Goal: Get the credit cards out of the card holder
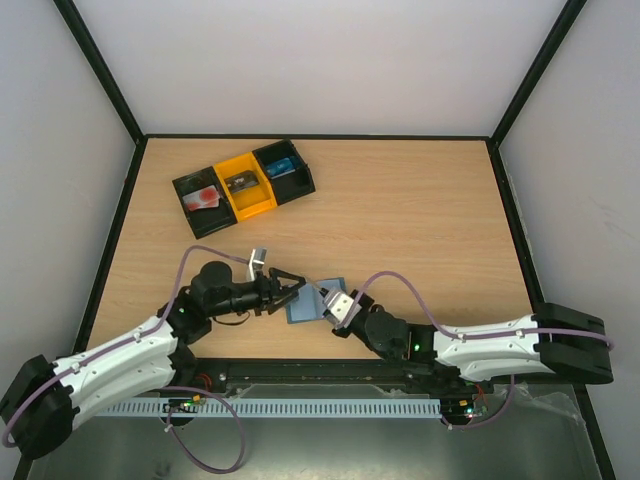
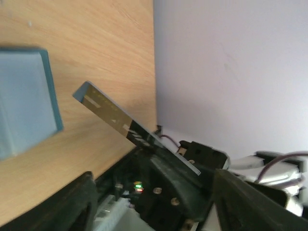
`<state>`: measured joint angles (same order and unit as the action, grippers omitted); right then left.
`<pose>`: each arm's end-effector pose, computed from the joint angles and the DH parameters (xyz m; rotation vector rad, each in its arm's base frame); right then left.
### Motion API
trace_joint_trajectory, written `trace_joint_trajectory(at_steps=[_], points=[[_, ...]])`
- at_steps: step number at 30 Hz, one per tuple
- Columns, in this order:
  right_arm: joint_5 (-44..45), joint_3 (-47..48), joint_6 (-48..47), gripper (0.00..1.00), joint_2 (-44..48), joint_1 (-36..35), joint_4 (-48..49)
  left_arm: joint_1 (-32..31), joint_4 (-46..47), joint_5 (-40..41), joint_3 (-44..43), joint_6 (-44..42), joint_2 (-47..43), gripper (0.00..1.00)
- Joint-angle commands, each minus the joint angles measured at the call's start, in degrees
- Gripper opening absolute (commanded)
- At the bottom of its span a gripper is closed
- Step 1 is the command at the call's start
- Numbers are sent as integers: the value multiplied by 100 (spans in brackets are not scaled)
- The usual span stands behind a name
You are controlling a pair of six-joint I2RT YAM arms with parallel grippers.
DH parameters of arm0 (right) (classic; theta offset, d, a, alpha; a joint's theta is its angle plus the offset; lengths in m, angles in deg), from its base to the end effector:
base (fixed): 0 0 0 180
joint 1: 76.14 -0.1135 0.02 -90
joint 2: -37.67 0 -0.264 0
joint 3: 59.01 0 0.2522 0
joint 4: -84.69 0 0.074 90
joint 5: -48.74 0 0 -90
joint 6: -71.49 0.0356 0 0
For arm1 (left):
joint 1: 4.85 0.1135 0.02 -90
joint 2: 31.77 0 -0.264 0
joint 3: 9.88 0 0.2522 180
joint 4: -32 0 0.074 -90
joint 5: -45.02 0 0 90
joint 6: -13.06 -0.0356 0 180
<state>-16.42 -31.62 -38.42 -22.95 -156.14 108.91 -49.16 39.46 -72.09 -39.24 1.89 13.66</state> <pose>0.0506 0.2007 0.1887 -1.0958 1.3387 0.4028 0.1186 -0.1384 0.2159 -0.2095 2.1579 -1.8492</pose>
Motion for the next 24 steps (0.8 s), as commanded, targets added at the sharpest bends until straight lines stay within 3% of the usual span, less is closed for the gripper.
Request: trace_joint_trajectory(at_steps=[1, 5, 10, 17, 24], points=[[324, 54, 2241, 2, 265, -37, -338, 30, -879, 350, -623, -969, -87, 71], [323, 590, 4042, 2, 363, -41, -1474, 37, -2207, 1008, -1368, -1953, -162, 77], [220, 881, 6169, 2, 644, 50, -2190, 39, -1984, 1222, -1311, -2401, -494, 76], [-192, 720, 7404, 2, 1105, 272, -1507, 38, -2059, 1173, -1189, -2439, -541, 75], [-1141, 699, 7720, 2, 1609, 648, -1078, 37, -1665, 746, -1089, -2377, -575, 77]])
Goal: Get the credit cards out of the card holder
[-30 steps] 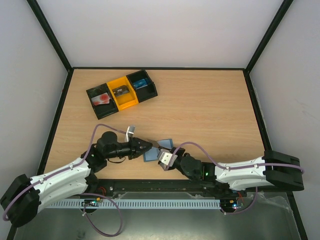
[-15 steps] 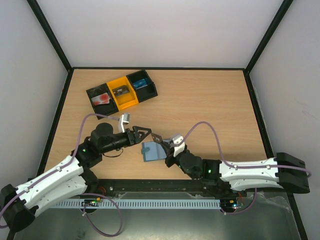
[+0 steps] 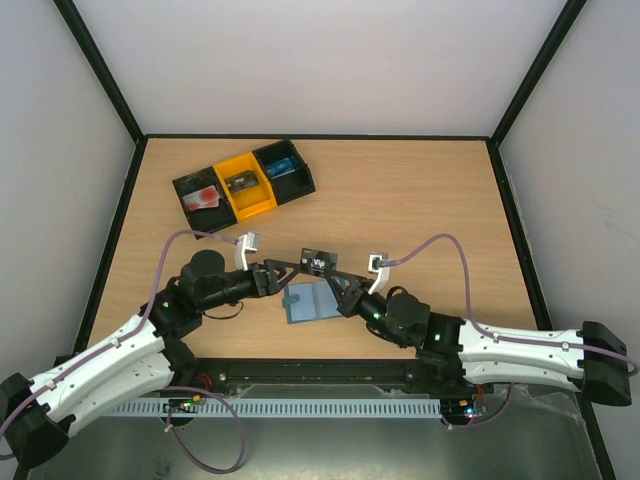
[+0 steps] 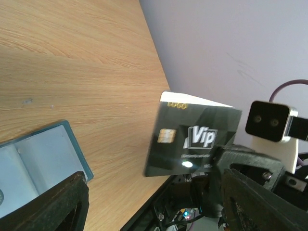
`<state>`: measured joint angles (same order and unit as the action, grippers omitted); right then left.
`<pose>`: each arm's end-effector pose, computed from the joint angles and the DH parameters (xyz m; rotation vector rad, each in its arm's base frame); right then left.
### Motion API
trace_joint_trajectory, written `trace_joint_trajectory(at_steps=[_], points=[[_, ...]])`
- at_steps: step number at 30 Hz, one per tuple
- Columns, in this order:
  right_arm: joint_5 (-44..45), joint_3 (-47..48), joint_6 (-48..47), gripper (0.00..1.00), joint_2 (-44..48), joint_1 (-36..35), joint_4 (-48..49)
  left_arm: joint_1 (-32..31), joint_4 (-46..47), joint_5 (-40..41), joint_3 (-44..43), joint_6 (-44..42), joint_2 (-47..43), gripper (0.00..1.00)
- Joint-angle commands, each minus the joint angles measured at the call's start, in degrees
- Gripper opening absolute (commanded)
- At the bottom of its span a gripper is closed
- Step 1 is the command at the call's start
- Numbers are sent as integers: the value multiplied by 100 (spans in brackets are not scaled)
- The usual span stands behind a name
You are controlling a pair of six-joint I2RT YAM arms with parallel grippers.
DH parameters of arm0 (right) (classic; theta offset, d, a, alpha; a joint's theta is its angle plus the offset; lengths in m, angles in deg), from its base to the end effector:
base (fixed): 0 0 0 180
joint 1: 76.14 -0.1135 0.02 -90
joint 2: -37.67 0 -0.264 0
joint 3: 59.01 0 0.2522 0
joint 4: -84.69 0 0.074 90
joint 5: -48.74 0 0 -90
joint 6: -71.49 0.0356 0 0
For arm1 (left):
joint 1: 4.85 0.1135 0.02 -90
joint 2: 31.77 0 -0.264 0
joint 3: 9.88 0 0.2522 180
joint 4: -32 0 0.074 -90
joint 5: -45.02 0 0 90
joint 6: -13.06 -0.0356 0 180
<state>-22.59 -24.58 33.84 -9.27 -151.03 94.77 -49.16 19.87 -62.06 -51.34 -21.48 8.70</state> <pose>0.0615 0.1839 0.2472 -0.0735 1.8159 1.4104 0.1196 -0.1313 0.2683 0.0518 2.0252 -1.4589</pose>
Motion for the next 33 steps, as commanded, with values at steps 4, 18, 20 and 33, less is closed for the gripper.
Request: trace_joint_trajectory(at_steps=[4, 18, 20, 33], points=[[-845, -129, 752, 2, 439, 174, 527, 40, 1058, -582, 338, 286, -116, 76], [-945, -683, 1898, 2, 459, 212, 1388, -5, 3136, -955, 1233, 1418, -162, 62], [-962, -669, 1956, 2, 412, 207, 1385, -15, 3153, -925, 1245, 1441, -125, 58], [-785, -895, 2152, 4, 546, 221, 1170, -60, 2810, -599, 1203, 1478, -5, 3]])
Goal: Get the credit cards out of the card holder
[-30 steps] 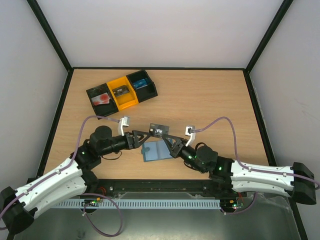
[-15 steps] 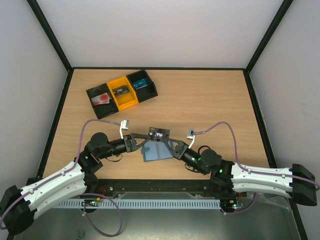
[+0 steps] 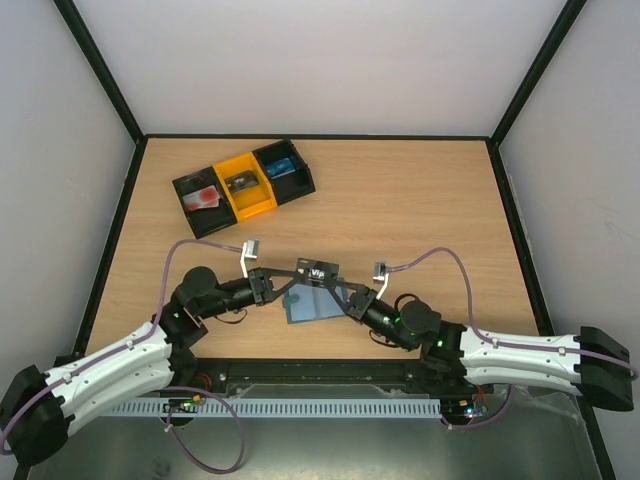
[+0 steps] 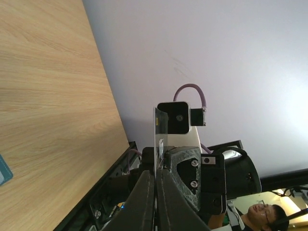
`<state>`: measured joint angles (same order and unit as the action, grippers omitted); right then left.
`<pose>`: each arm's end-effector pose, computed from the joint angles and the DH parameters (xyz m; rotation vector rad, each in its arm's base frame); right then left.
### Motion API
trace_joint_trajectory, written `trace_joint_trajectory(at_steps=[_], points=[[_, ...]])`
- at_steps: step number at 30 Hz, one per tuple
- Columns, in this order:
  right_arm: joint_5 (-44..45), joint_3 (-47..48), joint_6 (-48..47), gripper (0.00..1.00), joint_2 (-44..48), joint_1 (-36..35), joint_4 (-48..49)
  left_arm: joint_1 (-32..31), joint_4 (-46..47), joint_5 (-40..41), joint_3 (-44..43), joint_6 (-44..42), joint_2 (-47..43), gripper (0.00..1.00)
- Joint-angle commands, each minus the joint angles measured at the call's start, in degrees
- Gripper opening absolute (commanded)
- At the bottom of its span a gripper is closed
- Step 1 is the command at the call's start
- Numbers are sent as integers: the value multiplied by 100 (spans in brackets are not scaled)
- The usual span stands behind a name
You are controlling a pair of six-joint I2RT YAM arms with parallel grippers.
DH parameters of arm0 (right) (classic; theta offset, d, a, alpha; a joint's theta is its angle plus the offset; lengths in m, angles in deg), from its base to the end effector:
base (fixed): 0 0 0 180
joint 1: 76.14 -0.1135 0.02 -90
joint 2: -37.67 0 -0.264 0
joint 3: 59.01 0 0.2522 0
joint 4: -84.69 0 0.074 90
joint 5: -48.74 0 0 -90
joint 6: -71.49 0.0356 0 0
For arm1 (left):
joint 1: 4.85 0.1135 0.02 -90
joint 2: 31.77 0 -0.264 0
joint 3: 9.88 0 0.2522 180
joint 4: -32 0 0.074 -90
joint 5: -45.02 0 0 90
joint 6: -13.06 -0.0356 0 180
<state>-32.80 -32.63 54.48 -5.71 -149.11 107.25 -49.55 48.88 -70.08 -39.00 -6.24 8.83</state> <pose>0.0571 0.1687 0.2317 0.1480 1.8119 1.8702 0.1120 -0.1321 0.2451 0.0239 1.8297 -1.8626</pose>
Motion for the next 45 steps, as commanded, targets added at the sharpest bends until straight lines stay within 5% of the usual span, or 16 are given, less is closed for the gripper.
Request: trace_joint_trajectory(at_steps=[1, 10, 15, 30, 45], points=[[269, -92, 26, 8, 254, 28, -202, -20, -153, 248, -50, -67, -25, 3], [644, -277, -641, 74, 840, 28, -1574, -4, -1914, 1078, -712, -769, -25, 3], [797, -466, -634, 99, 1086, 28, -1986, 231, -2777, 1432, -1348, -1245, 522, 3], [868, -433, -1324, 98, 1983, 28, -2826, 1974, -3559, 2084, -2801, -2136, 2132, 3], [1145, 44, -2338, 98, 1705, 28, -3150, 3155, -3644, 3220, -4162, -2906, 4060, 3]])
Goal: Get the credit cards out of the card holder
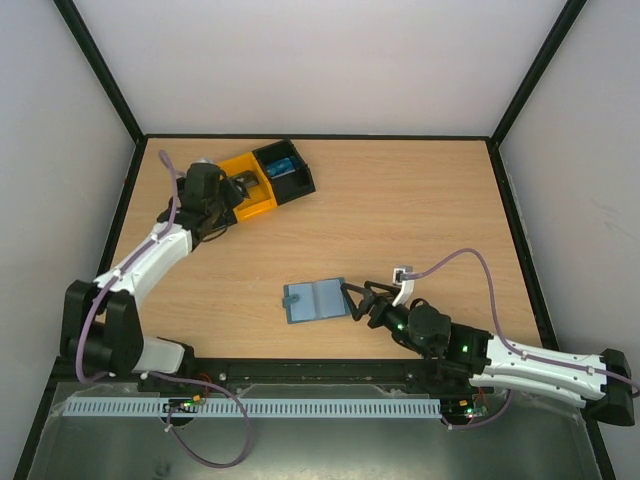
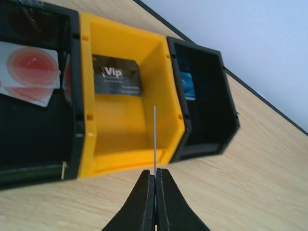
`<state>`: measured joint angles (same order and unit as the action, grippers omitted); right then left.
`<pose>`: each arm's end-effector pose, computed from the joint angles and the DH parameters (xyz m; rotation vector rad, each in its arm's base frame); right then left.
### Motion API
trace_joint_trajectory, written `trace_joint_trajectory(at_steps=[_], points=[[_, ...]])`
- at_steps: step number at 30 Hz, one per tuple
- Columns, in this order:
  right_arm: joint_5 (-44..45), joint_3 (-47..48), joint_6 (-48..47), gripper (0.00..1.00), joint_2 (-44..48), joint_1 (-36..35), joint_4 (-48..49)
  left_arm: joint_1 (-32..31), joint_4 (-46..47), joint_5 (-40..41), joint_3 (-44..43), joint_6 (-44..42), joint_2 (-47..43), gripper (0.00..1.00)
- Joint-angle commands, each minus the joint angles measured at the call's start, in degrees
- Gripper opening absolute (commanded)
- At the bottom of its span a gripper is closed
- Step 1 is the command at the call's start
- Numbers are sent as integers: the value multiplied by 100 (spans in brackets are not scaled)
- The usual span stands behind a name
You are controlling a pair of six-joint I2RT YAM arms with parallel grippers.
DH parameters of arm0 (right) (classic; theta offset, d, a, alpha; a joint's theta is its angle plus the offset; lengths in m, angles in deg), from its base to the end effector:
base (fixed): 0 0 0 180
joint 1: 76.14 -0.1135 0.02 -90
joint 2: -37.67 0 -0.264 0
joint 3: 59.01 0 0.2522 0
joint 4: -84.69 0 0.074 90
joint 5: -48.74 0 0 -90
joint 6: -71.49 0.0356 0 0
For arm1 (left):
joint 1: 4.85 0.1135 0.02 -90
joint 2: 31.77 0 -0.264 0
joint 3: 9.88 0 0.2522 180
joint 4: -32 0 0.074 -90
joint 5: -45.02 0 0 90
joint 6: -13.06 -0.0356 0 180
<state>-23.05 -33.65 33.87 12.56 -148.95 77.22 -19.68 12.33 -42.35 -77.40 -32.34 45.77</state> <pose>0.0520 0.1306 0.2131 -0.0717 1.8861 1.3243 0.2968 -0.0769 0.2731 -0.5776 2.0620 -0.5739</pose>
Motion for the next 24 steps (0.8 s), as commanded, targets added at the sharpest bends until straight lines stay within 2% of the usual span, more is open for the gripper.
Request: trace_joint_trajectory(at_steps=[1, 10, 19, 24], points=[[161, 130, -273, 98, -130, 12, -131, 220, 87, 420, -360, -303, 488, 3], [177, 129, -405, 98, -182, 13, -100, 458, 328, 167, -1265, -534, 1908, 3], [368, 151, -697, 98, -468, 13, -24, 590, 409, 79, -2075, -715, 2883, 3], [432, 176, -970, 98, -643, 13, 159, 645, 538, 103, -2180, -749, 3192, 3]])
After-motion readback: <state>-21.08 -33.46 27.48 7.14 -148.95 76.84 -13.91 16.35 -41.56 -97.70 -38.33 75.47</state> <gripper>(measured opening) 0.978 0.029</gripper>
